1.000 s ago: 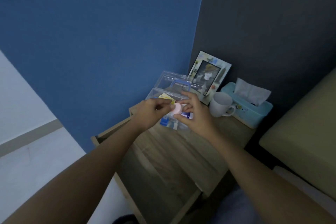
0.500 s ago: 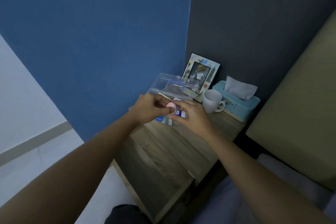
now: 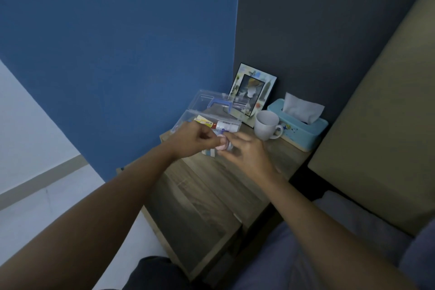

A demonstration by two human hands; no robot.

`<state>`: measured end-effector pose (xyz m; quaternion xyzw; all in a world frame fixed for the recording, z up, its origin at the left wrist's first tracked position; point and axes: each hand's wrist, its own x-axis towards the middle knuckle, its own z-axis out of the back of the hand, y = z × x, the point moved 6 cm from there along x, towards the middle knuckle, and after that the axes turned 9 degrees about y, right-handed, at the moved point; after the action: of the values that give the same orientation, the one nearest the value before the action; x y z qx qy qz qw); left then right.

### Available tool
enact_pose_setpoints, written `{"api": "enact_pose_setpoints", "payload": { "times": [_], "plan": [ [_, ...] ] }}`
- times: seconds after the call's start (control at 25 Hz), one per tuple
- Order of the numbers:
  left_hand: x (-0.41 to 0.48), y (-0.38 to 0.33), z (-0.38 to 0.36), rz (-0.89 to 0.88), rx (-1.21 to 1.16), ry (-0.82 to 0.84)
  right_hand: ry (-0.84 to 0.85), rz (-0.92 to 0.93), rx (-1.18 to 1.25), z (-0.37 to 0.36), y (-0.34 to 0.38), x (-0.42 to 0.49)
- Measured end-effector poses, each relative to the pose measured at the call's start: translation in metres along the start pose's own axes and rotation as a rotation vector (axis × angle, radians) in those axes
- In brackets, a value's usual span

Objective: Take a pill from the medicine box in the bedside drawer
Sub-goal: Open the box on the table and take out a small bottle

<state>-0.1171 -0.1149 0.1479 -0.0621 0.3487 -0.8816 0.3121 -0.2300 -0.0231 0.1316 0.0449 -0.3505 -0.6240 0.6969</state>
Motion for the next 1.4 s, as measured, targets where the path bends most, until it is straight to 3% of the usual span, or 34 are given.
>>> {"api": "enact_pose_setpoints", "payload": {
  "times": [0.16,0.32,0.48,0.6,0.76,0.96,1.12,1.28,1.4],
  "plan": [
    [0.002,-0.005,-0.011,-0.047,-0.213,0.047,-0.028,-0.045,0.001,0.003,-0.009,-0.005],
    [0.009,0.004,-0.022,-0.012,-0.06,-0.045,-0.052,-0.08,0.013,0.001,-0.013,-0.017],
    [0.015,0.007,-0.043,-0.054,-0.217,0.008,-0.037,-0.147,0.003,-0.006,-0.024,-0.031],
    [0.019,0.009,-0.05,-0.032,-0.079,-0.032,-0.053,-0.17,0.009,-0.011,-0.032,-0.038],
    [0.023,0.016,-0.061,0.001,-0.115,0.096,-0.072,-0.184,-0.045,-0.014,-0.042,-0.042],
    [0.034,0.019,-0.072,0.034,-0.004,0.052,-0.111,-0.202,-0.041,-0.02,-0.053,-0.052],
    [0.039,0.031,-0.081,0.11,-0.257,0.003,-0.134,-0.228,-0.066,-0.027,-0.067,-0.06],
    [0.037,0.053,-0.089,0.161,-0.628,-0.053,-0.111,-0.389,0.173,-0.039,-0.094,-0.073],
    [0.032,0.075,-0.108,0.22,-0.57,-0.029,0.03,-0.494,0.218,-0.057,-0.117,-0.086]
  ]
}}
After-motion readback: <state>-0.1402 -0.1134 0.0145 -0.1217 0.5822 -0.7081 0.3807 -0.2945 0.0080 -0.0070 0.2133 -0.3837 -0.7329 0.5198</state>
